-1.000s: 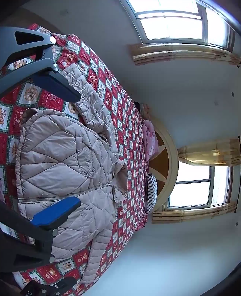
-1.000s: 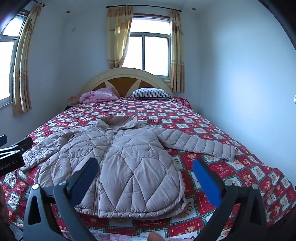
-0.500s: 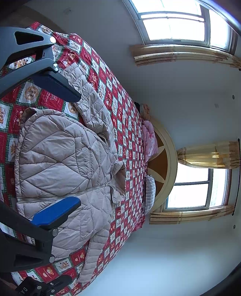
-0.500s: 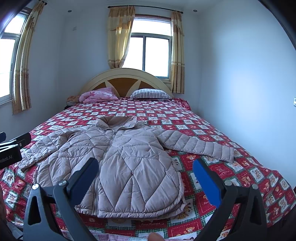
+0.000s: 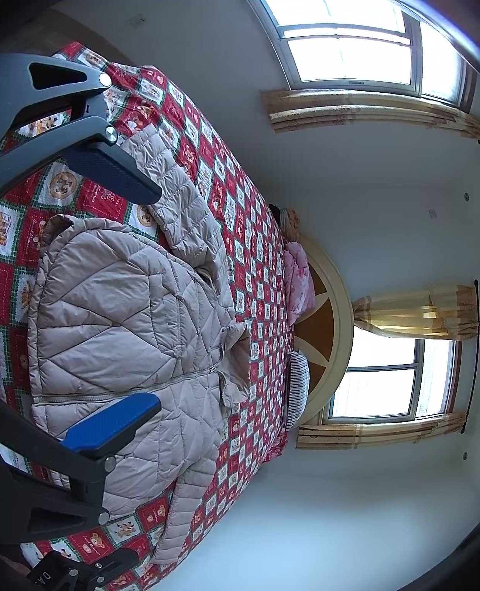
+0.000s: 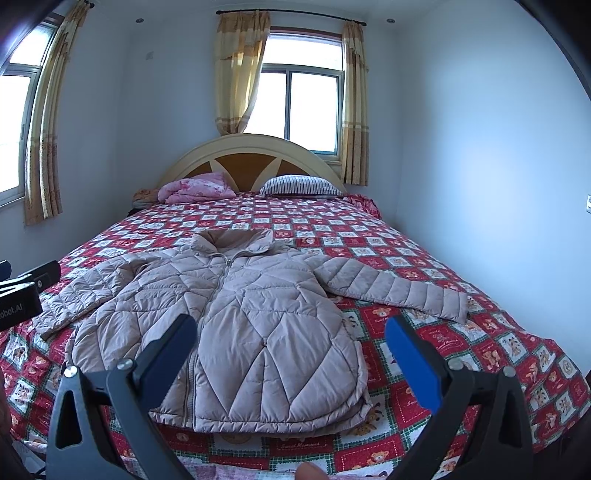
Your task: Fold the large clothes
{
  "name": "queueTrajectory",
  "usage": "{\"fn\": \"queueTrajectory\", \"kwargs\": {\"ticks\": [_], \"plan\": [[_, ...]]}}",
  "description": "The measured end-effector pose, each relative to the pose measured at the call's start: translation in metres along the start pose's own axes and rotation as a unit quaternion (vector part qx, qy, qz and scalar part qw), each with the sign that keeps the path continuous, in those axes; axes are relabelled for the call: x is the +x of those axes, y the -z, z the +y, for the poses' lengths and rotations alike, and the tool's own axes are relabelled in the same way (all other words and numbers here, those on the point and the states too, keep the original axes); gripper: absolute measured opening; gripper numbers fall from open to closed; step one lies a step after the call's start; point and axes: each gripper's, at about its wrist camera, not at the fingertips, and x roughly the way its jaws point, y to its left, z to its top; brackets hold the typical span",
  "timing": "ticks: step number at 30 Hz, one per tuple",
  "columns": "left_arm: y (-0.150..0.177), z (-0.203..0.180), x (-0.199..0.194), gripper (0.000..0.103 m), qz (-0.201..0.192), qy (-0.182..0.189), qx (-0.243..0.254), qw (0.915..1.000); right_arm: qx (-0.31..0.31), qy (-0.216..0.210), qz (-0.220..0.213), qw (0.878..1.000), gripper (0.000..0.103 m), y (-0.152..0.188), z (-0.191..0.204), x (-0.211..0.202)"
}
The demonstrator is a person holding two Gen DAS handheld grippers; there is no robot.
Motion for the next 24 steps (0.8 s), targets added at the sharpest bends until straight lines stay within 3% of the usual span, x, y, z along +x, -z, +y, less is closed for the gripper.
{"fn": "queueTrajectory", "kwargs": {"ticks": [24], "plan": [[0.0013,0.0025,0.0023,0.102,0.001,0.0,-0.006,1.0,-0.003,0.001,0.0,1.0,0.103,0.0013,0.0017,0.0001]]}}
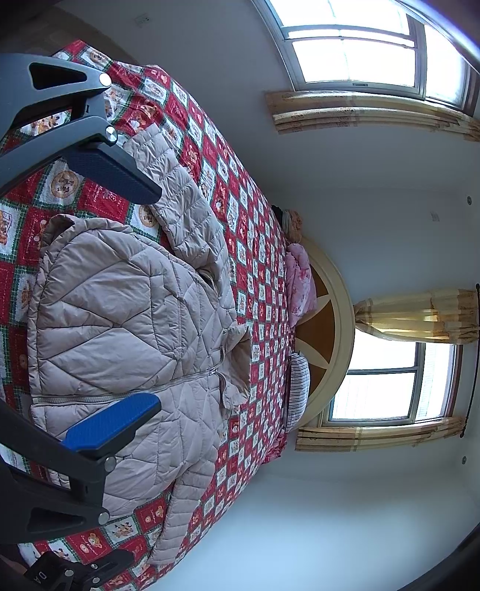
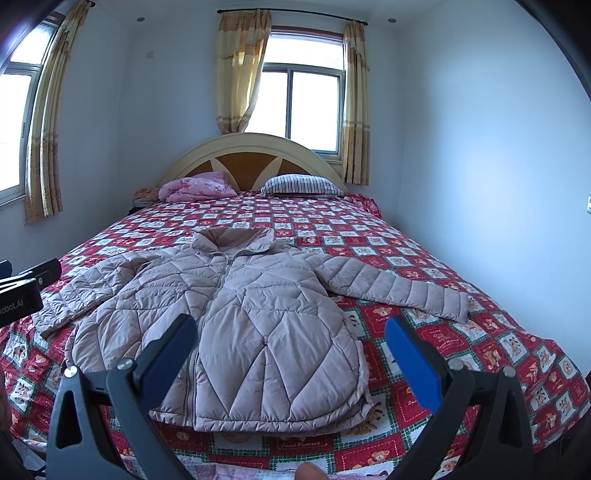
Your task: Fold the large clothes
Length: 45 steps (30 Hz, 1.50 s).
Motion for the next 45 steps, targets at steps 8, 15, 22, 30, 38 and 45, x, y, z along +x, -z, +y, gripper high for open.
{"fn": "queueTrajectory", "kwargs": {"ticks": [8,15,22,30,38,45], "plan": [[0.0,0.0,0.0,0.102,0.0,0.0,0.0,1.0,0.0,0.0,0.0,1.0,0.103,0.0,0.0,0.0],[0.0,0.002,0.001,0.102,0.001,0.0,-0.001,1.0,-0.001,-0.002,0.005,1.0,0.103,0.001,0.001,0.001],[0.001,0.003,0.004,0.102,0.003,-0.001,-0.001,1.0,-0.004,-0.006,0.007,1.0,0.103,0.002,0.002,0.002],[0.004,0.005,0.02,0.102,0.008,-0.011,0.003,0.9999,0.016,-0.012,0.038,0.999,0.103,0.006,-0.016,0.029],[0.007,0.0,0.066,0.102,0.033,-0.022,0.022,0.999,0.061,0.005,0.062,0.996,0.103,0.013,-0.059,0.069],[0.01,-0.009,0.127,0.102,0.051,-0.001,0.038,0.998,0.146,0.027,0.11,0.983,0.103,0.025,-0.132,0.124]]}}
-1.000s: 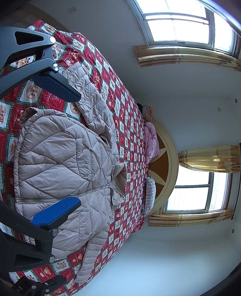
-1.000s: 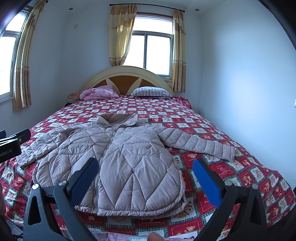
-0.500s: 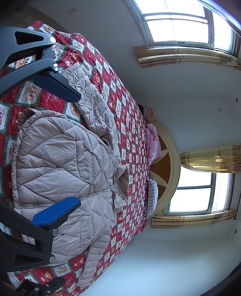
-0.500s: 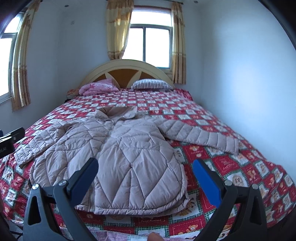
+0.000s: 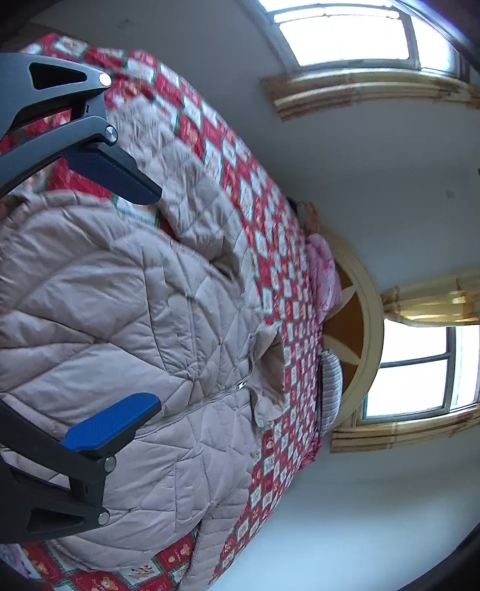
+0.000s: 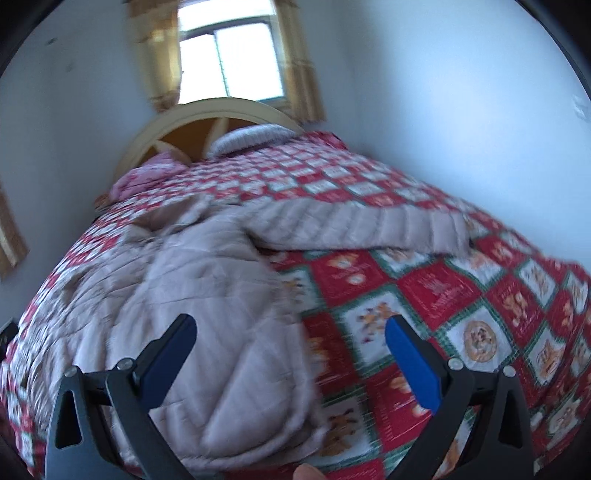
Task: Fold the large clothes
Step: 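Grasp the cuff of one jacket sleeve with the right tool and lift it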
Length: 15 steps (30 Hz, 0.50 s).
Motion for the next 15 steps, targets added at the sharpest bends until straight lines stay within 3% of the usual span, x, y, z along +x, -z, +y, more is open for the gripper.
{"fn": "queueTrajectory", "kwargs": {"ticks": [8,15], "plan": [[-0.01,0.004,0.083,0.102,0.033,-0.004,-0.012,0.9994,0.102,0.098,0.026,0.99,0.097,-0.043,-0.106,0.055],[-0.021,0.022,0.155,0.102,0.053,-0.054,-0.019,0.997,0.157,0.187,0.055,0.968,0.09,-0.082,-0.182,0.107]]}}
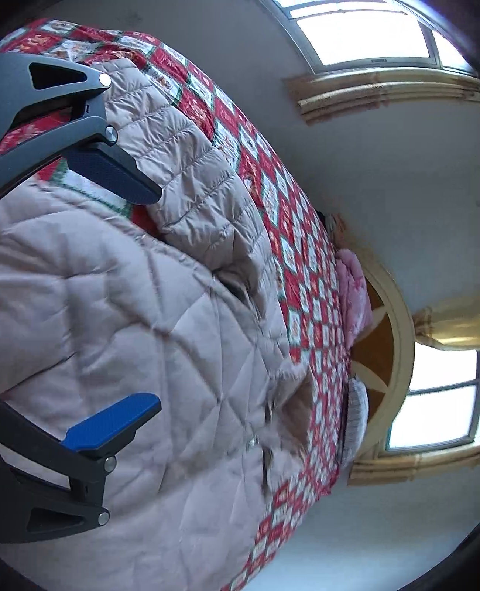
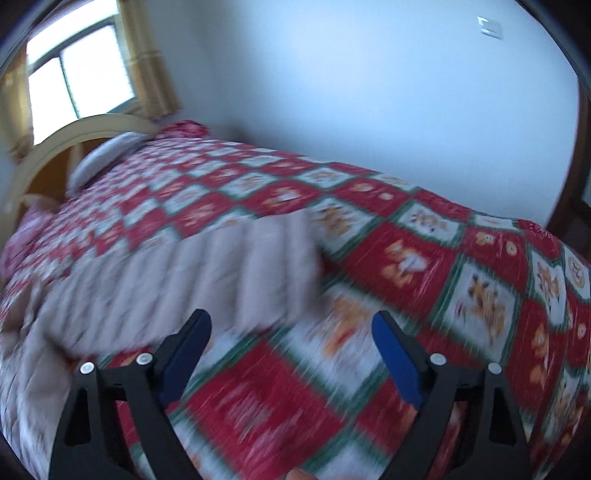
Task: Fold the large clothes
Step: 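Grasp the cuff of one jacket sleeve with the right tool and lift it, then fold the held sleeve across the jacket body and open the right tool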
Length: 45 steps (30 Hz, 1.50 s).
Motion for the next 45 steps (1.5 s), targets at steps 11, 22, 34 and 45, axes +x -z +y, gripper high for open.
{"fn": "queueTrajectory", "kwargs": {"ticks": [11,22,34,45], "plan": [[0.012,0.007,0.064,0.102,0.068,-0.021,-0.013,0.9974,-0.081,-0.004,0.06,0.995,0.026,-0.015,0.019,0.058],[0.019,0.011,0.08,0.102,0.103,0.013,-0.031,0.9941,-0.135,-0.022,-0.053,0.989,0.014,-0.083,0.07,-0.021],[0.023,0.022,0.079,0.102,0.103,0.042,-0.058,0.992,-0.309,-0.114,-0.23,0.915,0.013,-0.087,0.253,-0.167],[0.025,0.027,0.077,0.102,0.098,0.052,-0.072,0.9913,-0.467,-0.229,-0.245,0.818,0.013,0.051,0.41,-0.191]]}}
